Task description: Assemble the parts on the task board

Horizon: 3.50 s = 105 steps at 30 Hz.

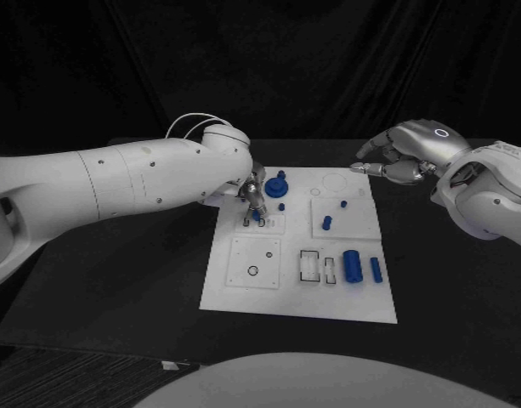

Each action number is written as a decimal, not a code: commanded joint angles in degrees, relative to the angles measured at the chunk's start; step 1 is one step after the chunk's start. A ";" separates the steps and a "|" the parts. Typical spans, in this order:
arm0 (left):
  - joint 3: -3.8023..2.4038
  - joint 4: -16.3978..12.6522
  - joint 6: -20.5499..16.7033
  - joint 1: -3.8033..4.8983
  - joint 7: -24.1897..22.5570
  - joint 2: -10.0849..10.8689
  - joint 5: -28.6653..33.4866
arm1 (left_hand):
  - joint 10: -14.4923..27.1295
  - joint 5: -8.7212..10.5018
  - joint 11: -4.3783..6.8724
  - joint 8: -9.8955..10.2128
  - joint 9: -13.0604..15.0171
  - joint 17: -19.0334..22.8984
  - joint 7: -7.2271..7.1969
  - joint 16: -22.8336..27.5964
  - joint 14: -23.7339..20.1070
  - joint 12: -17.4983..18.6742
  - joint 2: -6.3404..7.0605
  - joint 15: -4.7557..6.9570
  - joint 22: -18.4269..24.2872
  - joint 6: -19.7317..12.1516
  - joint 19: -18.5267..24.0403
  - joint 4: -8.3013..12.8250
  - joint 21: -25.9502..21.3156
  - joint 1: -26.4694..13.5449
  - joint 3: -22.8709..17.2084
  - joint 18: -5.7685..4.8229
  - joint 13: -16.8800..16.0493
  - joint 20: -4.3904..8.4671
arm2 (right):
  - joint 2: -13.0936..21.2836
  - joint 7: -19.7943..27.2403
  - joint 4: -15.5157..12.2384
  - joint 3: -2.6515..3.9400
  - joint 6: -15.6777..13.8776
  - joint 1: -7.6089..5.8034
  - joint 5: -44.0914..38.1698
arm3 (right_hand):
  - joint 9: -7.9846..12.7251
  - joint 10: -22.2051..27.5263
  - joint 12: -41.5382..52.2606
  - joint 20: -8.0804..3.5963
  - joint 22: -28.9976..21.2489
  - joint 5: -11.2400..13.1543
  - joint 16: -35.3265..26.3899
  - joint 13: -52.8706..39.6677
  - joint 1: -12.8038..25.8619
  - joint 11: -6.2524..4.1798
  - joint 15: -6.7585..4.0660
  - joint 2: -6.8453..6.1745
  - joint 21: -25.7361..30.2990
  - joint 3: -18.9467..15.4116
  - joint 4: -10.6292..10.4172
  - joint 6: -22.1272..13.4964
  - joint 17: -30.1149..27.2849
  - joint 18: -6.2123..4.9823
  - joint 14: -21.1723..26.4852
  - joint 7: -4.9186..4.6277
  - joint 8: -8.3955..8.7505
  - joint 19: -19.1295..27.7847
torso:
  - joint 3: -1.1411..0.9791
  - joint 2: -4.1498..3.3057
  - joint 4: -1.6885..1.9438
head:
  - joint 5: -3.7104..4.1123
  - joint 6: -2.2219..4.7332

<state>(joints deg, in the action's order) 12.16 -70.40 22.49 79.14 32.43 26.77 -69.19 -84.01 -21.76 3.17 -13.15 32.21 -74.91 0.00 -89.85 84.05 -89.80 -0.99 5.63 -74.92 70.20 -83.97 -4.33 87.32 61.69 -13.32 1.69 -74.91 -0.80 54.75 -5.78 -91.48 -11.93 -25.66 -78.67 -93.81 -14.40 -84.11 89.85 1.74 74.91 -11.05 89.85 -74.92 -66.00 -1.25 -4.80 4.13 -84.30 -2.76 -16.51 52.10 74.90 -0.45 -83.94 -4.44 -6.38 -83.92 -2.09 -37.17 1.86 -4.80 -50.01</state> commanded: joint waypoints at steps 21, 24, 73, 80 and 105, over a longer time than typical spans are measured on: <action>-0.03 0.01 -2.89 0.20 3.98 0.61 14.68 | -5.99 -0.60 0.38 0.46 0.47 -15.09 0.41 -0.15 5.95 -0.20 0.25 0.42 -9.75 -1.64 -1.34 -0.08 -1.09 -1.10 -1.48 -0.08 -15.09 0.25 | -0.58 -0.56 0.51 0.03 0.55 0.28 -0.15 | 0.21 -5.89 0.15 0.41 12.95 -0.87 0.15 -15.08 -1.80 0.43 0.55 -0.11 0.47 -0.20 0.42 -0.01 15.10 -1.16 -6.06 -0.16 0.28 -2.93 | 0.00 -0.07 -0.03 | -0.31 0.01; -0.03 -0.05 -3.00 0.20 4.09 0.69 14.78 | -5.99 -0.64 0.36 0.47 0.50 -15.09 0.42 -0.15 5.95 -0.20 0.22 0.41 -9.79 -1.65 -1.37 -0.12 -1.06 -1.17 -1.54 -0.09 -15.09 0.25 | -0.48 -0.59 0.45 0.03 0.54 0.29 -0.15 | 0.21 -5.89 0.15 0.41 12.95 -0.87 0.15 -15.08 -1.80 0.43 0.55 -0.11 0.47 -0.20 0.42 -0.01 15.10 -1.16 -6.06 -0.16 0.28 -2.93 | 0.01 -0.05 0.02 | -0.21 0.01; -0.02 1.26 -3.13 -0.04 2.98 0.28 14.86 | -5.99 -0.48 0.11 0.98 0.91 -15.09 0.70 -0.15 5.95 -0.20 0.35 0.21 -8.64 -2.52 -0.27 0.12 -2.02 -1.24 -2.85 0.26 -15.09 0.12 | 0.27 -0.18 -0.07 0.03 -0.28 1.12 -0.16 | 0.24 -5.89 0.15 0.43 12.94 -1.09 0.15 -15.08 -2.05 0.45 0.56 -0.16 0.50 -0.22 0.42 0.02 15.10 -1.17 -6.06 -0.17 0.31 -2.92 | 0.00 -0.03 -0.03 | -0.16 0.01; -0.01 1.03 -3.09 -0.08 2.85 0.34 14.86 | -5.99 -0.47 0.11 0.99 0.92 -15.09 0.71 -0.15 5.95 -0.20 0.35 0.20 -8.63 -2.54 -0.27 0.13 -2.03 -1.23 -2.89 0.27 -15.09 0.12 | 0.23 -0.18 -0.03 0.03 -0.25 1.14 -0.16 | 0.24 -5.89 0.15 0.43 12.94 -1.09 0.15 -15.08 -2.05 0.45 0.56 -0.16 0.50 -0.22 0.42 0.02 15.10 -1.17 -6.06 -0.17 0.31 -2.92 | 0.02 -0.04 -0.02 | -0.28 0.01; -0.01 1.21 -2.88 -0.26 2.86 0.41 14.86 | -5.99 -0.46 0.07 1.05 1.03 -15.09 0.75 -0.15 5.95 -0.20 0.25 0.16 -8.48 -2.64 -0.10 0.24 -2.17 -1.14 -3.25 0.32 -15.09 0.08 | 0.43 -0.20 -0.14 0.03 -0.52 1.15 -0.16 | 0.27 -5.89 0.15 0.45 12.94 -1.22 0.15 -15.08 -2.30 0.48 0.58 -0.26 0.53 -0.30 0.38 0.12 15.10 -1.17 -6.06 -0.21 0.31 -2.91 | 0.01 -0.03 -0.01 | -0.32 0.01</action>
<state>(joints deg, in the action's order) 12.20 -69.16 19.58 79.00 36.19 27.28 -54.76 -83.84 -22.17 2.93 -12.43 33.16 -74.91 0.73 -89.85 84.05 -89.80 -0.53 5.62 -74.95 68.07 -83.97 -4.09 85.32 60.78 -16.08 1.69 -74.90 -0.81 55.08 -5.70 -91.48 -11.94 -25.44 -77.65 -93.81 -14.21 -84.11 89.86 1.74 74.91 -11.94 89.85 -74.92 -67.67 -1.24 -4.64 3.97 -84.02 -2.92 -16.36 52.10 74.90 -0.45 -84.09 -4.44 -6.38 -83.92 -2.08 -37.19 1.83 -5.19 -50.01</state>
